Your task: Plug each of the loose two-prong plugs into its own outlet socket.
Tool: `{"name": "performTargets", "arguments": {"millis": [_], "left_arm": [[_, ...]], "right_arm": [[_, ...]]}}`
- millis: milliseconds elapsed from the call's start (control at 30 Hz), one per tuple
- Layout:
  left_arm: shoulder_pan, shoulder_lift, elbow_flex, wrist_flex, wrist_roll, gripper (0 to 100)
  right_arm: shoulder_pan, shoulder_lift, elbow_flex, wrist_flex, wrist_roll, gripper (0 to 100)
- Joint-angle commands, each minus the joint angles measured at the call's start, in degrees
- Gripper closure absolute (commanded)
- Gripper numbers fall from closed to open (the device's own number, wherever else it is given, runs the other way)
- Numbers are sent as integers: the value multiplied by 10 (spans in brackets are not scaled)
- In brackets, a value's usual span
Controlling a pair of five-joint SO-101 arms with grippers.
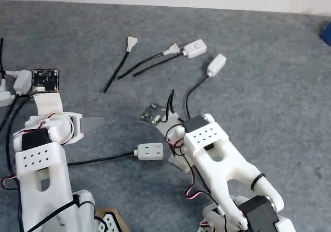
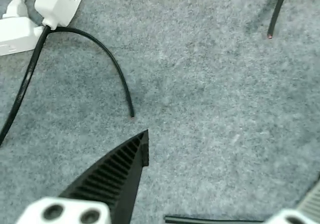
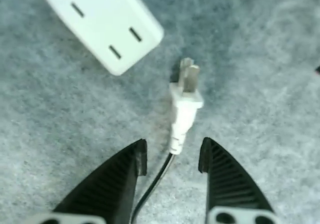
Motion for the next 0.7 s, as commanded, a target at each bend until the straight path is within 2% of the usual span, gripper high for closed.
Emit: {"name": "performTargets", "arguments": {"millis": [0,667], "left_arm": [[-15,-4,-4,-4,-4,511],[-14,-4,-3,-4,-4,511]], "right_arm": [[-2,24,20,-48,8,829],[-6,63,12,-94,6,833]]}}
